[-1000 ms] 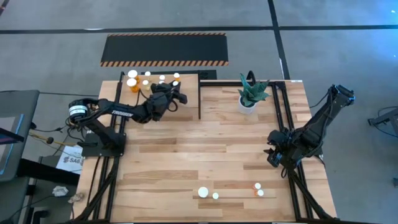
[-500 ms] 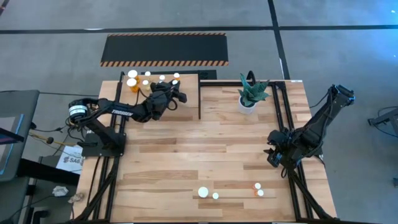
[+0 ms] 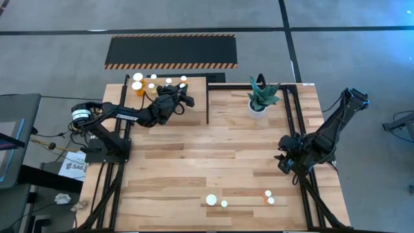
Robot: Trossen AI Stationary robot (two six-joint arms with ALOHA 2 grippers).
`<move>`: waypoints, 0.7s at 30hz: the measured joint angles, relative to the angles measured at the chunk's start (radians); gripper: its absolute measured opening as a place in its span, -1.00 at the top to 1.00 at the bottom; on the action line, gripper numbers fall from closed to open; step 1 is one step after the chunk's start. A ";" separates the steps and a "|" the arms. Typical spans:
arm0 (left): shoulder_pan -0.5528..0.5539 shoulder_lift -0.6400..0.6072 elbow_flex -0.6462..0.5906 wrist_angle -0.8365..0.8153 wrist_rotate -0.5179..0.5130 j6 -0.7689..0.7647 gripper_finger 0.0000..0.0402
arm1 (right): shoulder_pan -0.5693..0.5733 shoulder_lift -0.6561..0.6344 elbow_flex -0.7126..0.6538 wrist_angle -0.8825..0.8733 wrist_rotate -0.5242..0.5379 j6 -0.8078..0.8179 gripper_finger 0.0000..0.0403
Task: Pick and place medicine bottles onto shelf by color
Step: Put the small orange pill bottle on the shelf aligned with the other small orange pill bottle
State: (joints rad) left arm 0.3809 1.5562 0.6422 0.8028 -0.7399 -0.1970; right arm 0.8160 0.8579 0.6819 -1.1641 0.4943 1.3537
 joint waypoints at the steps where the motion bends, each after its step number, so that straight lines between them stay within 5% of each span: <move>1: 0.000 0.000 0.000 0.000 0.000 0.000 0.50 | 0.000 0.000 0.000 0.000 0.000 0.000 -0.12; 21: -0.001 0.004 -0.004 -0.010 0.002 -0.008 0.36 | 0.000 0.000 0.000 0.000 0.000 0.000 -0.12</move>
State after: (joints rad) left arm 0.3801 1.5599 0.6386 0.7929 -0.7374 -0.2050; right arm 0.8159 0.8580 0.6819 -1.1643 0.4946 1.3540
